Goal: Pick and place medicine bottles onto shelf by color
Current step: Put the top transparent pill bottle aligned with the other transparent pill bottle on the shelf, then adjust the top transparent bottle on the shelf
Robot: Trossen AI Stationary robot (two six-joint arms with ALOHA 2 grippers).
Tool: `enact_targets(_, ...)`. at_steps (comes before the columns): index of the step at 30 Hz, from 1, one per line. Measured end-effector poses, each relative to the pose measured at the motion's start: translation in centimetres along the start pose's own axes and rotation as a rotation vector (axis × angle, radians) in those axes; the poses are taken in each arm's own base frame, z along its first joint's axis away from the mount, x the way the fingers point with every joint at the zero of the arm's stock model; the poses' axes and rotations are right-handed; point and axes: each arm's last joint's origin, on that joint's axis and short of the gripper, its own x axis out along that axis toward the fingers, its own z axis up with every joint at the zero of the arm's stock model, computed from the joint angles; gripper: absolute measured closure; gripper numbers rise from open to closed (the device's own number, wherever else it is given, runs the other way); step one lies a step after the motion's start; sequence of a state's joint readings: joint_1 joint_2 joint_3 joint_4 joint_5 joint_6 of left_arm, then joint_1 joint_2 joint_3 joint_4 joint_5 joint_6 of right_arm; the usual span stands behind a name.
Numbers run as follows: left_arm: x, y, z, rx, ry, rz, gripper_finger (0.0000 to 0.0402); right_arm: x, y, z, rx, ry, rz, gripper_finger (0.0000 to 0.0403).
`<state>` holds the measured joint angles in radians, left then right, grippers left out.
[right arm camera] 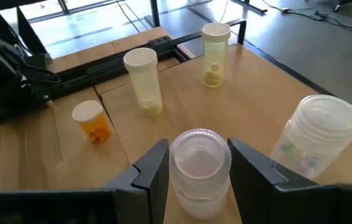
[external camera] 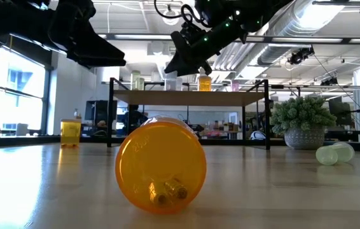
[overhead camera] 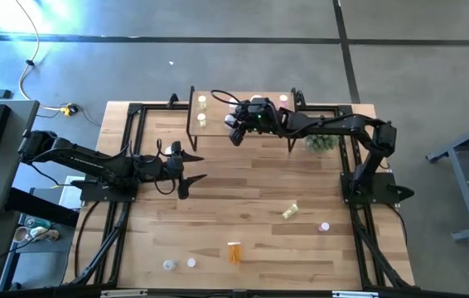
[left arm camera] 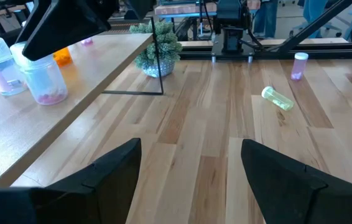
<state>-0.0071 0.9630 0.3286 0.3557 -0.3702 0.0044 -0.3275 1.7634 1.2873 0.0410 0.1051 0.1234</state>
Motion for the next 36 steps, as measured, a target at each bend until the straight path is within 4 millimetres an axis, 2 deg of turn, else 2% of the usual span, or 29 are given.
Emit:
enact_targets(8,0.0,0.0,0.0,0.0,0.0,0.0,0.0135,0.0,-0.4,0.0,0.021,0.003,-0.012,0.0266)
enact_targets(22,0.0,0.0,0.0,0.0,0.0,0.0,0.0135,0.0,-0.6,0.0,0.038,0.008,-0.018,0.0188)
enact_targets(31,0.0,0.0,0.0,0.0,0.0,0.0,0.0135,-1.6,-0.6,1.5,0.044,-0.049,-0.012,0.0187)
enact_targets(36,0.0,0.0,0.0,0.0,0.0,0.0,0.0135,-2.8,-1.1,3.1,0.059,-0.139,-0.014,0.0187)
